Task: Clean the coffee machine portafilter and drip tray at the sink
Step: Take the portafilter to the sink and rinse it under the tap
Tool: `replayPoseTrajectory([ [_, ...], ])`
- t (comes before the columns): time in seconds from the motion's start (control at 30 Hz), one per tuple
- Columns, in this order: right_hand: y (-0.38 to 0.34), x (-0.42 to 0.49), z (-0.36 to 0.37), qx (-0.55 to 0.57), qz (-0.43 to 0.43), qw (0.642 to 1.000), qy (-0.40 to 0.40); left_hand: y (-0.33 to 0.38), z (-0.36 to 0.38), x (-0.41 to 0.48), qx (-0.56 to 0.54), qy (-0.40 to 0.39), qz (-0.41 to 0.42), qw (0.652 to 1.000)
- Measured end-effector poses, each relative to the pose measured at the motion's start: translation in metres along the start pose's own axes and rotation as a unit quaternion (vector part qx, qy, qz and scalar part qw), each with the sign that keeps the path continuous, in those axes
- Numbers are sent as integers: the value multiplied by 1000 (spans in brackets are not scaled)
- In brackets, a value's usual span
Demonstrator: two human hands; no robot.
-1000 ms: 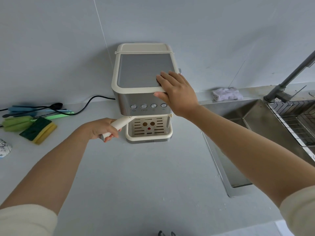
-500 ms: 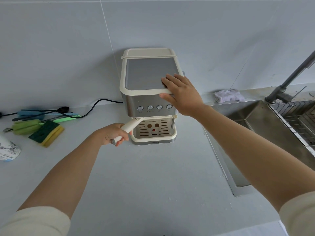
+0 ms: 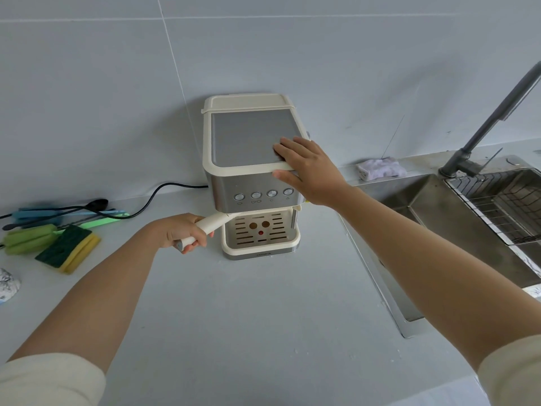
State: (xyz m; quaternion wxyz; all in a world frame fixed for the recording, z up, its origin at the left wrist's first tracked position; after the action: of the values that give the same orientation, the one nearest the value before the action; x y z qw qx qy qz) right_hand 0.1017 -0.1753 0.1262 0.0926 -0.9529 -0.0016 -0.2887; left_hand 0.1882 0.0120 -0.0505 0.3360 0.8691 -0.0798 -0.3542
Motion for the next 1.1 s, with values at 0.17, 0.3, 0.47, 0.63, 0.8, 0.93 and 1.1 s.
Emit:
replayPoseTrajectory([
  [0.17,2,-1,4,2,11,1000,-6,-28,3,2,15,-8,-16,1000],
  [0.3,5,-1,8,3,21,1000,-14,-46,15,-4,-21,6,-18,1000],
  [0.47,2,-2,6,-10,21,1000,-6,-55,56,-24,-60,8,0,998],
  [0.63,2,-5,6,-30,30,999,1,-65,98,-48,-96,16,-1,995],
  [0.8,5,-9,2,-40,58,997,7,-68,130,-72,-126,6,-10,992],
  [0.93,11,-11,6,-46,69,996,-18,-60,152,-85,-113,-1,-10,993],
  [1.1,29,-40,-10,-6,113,993,-39,-32,185,-93,-105,2,0,994],
])
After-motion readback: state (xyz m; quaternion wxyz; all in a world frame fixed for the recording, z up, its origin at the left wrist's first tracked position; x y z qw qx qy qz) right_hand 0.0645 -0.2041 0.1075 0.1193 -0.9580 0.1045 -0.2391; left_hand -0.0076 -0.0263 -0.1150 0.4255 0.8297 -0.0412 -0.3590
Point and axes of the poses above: each hand's wrist, its own x-axis towards the middle knuckle, its own z-axis out of the palm, y = z × x, the point moved 10 cm from there along x, towards the middle knuckle, and after that the axes turned 15 degrees about y, right-handed, at the moved point
